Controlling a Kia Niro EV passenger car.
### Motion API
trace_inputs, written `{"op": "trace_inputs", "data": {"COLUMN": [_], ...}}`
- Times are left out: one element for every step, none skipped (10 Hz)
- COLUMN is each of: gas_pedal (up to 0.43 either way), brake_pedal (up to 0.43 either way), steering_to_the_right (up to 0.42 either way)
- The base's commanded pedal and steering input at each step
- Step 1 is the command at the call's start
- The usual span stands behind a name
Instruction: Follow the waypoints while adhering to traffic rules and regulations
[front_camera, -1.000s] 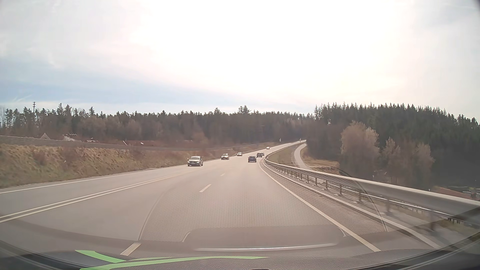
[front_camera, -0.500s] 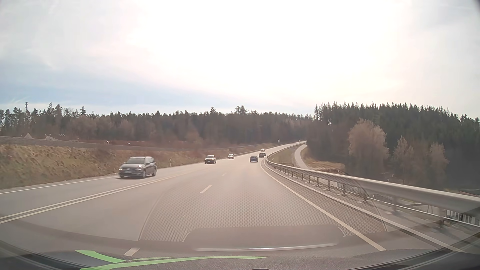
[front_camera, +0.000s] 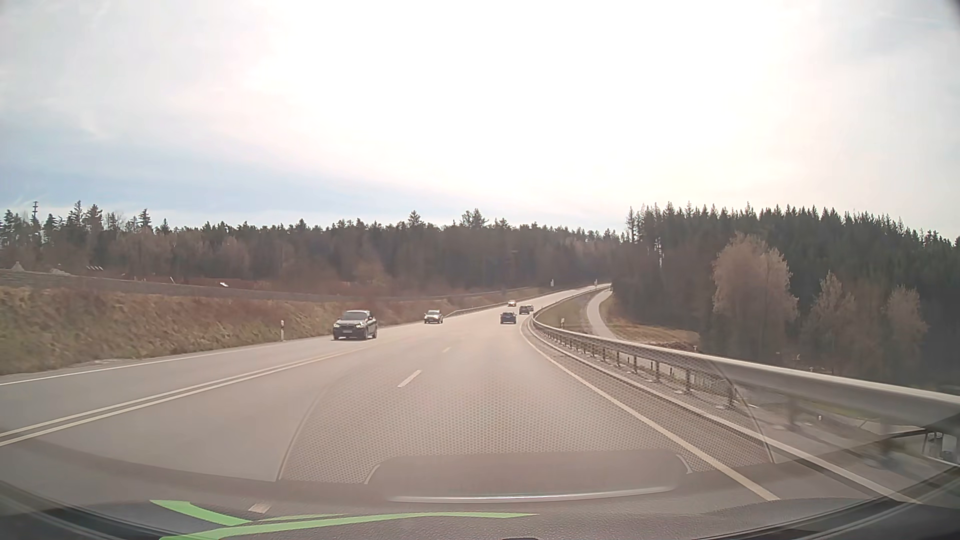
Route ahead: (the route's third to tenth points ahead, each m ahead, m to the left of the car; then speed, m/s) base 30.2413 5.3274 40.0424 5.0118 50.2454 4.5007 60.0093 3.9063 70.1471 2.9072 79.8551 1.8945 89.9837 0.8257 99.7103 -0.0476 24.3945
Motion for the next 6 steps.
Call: {"op": "trace_inputs", "data": {"gas_pedal": [0.150, 0.157, 0.157, 0.157, 0.157, 0.157], "brake_pedal": [0.000, 0.000, 0.000, 0.000, 0.000, 0.000], "steering_to_the_right": [0.010, 0.010, 0.010, 0.010, 0.010, 0.010]}}
